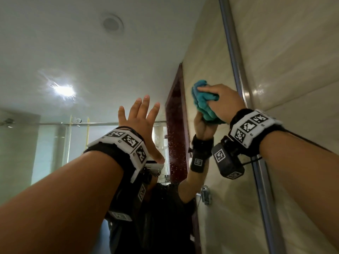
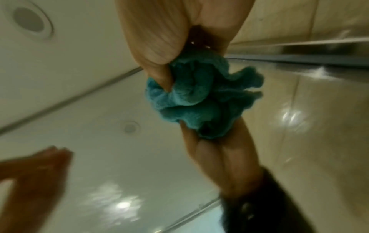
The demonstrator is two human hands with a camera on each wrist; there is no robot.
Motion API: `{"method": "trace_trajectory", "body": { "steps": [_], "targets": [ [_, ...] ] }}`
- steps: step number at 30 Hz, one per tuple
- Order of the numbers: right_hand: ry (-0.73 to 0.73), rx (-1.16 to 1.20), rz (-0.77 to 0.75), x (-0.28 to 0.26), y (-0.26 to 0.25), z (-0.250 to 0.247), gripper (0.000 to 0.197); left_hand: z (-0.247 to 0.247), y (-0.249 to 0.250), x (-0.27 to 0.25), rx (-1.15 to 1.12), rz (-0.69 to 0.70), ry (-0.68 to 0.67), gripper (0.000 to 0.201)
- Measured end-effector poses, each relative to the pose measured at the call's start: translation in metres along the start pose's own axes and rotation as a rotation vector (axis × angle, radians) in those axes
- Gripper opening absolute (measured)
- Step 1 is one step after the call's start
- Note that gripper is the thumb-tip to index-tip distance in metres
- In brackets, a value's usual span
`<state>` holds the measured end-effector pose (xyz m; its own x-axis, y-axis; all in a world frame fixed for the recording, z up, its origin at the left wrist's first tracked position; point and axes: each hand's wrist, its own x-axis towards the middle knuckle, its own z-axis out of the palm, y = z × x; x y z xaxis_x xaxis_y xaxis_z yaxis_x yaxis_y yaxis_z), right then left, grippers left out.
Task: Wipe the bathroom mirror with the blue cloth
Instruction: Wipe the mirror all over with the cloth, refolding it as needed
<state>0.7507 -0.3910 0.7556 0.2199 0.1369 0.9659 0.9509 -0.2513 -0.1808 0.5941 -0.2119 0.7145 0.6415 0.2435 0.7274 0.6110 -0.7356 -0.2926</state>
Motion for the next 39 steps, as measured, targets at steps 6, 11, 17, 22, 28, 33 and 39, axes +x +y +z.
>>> {"method": "trace_trajectory", "body": {
  "steps": [6,11,17,22,28,33,39],
  "targets": [
    [0.136,-0.093,0.144,0.022,0.015,-0.022,0.048,-0.001,0.000,-0.002,0.003,0.006,0.000,0.156],
    [0.102,-0.115,0.131,0.021,0.027,-0.022,0.050,0.002,-0.002,0.000,-0.019,0.012,0.013,0.156],
    [0.074,-0.102,0.060,0.017,0.039,-0.035,0.044,0.000,-0.001,0.000,-0.028,0.008,0.004,0.157],
    [0.098,-0.068,0.148,0.018,0.039,-0.032,0.043,0.002,-0.002,0.001,-0.030,0.014,0.013,0.156],
    [0.095,-0.168,0.132,0.021,0.040,-0.038,0.044,0.001,-0.001,0.000,-0.036,0.011,0.017,0.155],
    [0.109,-0.213,0.096,0.012,0.020,-0.012,0.047,0.002,-0.001,0.001,-0.031,0.006,0.027,0.156],
    [-0.096,-0.178,-0.184,-0.018,-0.027,0.024,0.041,0.001,0.000,0.000,-0.003,-0.008,0.034,0.157]
  ]
}}
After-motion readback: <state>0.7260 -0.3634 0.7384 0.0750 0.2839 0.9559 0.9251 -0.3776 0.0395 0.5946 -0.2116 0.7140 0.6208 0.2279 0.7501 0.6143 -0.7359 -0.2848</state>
